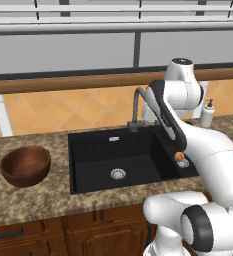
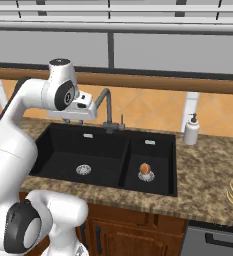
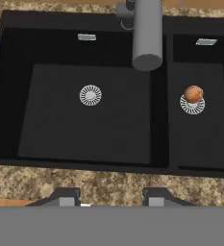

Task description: Pick the onion from the sink and place it in the bowl. Then pick the bowl and place it in the microwave. Then close the microwave door and press the start button.

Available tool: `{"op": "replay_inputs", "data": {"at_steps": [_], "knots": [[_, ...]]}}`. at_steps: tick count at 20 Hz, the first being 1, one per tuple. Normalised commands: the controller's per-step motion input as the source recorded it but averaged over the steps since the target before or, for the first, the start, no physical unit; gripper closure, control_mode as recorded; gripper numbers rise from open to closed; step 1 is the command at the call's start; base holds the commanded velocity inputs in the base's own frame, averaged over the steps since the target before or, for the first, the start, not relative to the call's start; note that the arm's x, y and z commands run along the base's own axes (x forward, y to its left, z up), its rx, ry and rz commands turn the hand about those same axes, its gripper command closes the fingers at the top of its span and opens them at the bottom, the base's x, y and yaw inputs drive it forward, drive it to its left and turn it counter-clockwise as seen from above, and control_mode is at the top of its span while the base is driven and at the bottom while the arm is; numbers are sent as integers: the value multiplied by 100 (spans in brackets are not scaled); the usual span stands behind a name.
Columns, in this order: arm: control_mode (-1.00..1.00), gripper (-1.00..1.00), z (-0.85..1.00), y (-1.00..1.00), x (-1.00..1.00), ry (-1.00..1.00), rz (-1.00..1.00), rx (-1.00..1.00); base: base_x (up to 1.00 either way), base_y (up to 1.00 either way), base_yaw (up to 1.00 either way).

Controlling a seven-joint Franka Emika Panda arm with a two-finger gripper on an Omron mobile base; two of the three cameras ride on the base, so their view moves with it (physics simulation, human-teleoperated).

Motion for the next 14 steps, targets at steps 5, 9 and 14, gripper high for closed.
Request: {"op": "replay_inputs", "data": {"at_steps": [5, 9, 14], "knots": [[-100, -100, -22, -49, -15, -13, 0, 2, 0, 0, 0], [-100, -100, -53, -100, -20, -2, 0, 11, 0, 0, 0], [-100, -100, -61, -100, 0, 7, 0, 10, 0, 0, 0]]}}
